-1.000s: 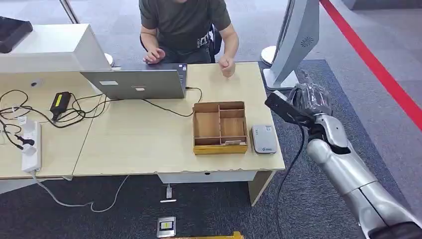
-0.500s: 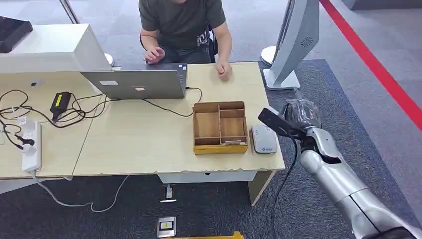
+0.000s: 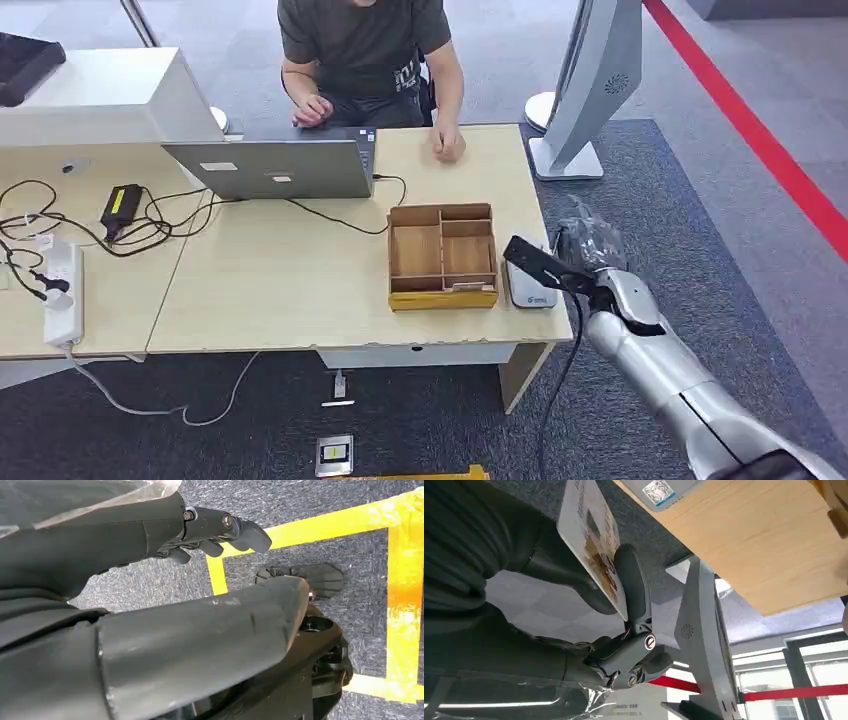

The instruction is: Pass the card to the sensor for recognition and then transmit it.

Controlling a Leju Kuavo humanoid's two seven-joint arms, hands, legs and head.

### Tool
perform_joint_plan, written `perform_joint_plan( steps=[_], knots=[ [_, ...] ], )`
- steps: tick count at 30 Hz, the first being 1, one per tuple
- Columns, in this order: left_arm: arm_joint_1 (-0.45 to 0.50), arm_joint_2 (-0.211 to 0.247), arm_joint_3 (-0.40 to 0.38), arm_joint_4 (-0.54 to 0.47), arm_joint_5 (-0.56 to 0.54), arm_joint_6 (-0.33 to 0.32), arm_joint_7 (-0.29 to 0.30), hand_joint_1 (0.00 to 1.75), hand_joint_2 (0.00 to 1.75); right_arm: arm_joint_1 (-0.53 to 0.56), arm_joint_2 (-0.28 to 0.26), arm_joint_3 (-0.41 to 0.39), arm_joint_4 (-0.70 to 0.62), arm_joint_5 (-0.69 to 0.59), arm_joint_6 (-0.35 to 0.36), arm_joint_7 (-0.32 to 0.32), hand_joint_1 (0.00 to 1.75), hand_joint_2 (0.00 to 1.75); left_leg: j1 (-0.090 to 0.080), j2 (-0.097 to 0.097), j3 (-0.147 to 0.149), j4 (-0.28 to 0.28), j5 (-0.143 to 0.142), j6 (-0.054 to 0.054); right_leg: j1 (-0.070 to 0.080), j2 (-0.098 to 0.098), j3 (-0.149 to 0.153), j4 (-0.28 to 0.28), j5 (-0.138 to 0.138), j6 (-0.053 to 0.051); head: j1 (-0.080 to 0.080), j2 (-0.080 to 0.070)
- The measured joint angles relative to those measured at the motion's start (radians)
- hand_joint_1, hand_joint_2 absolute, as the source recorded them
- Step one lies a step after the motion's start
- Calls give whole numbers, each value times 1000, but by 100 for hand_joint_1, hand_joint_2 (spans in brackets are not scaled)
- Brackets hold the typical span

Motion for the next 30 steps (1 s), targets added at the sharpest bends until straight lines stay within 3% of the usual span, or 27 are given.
perform_joint_plan(
  steps=[18,30],
  knots=[
    [0,5,-7,0,-4,-21,2,0,0,39,16,20,63,-16,-16,9,175,175,0,0,0,0,0,0,0,0,0,0,0,0,0,0],
    [0,5,-7,0,-1,-22,6,0,0,33,63,34,100,4,-18,-19,175,175,0,0,0,0,0,0,0,0,0,0,0,0,0,0]
  ],
)
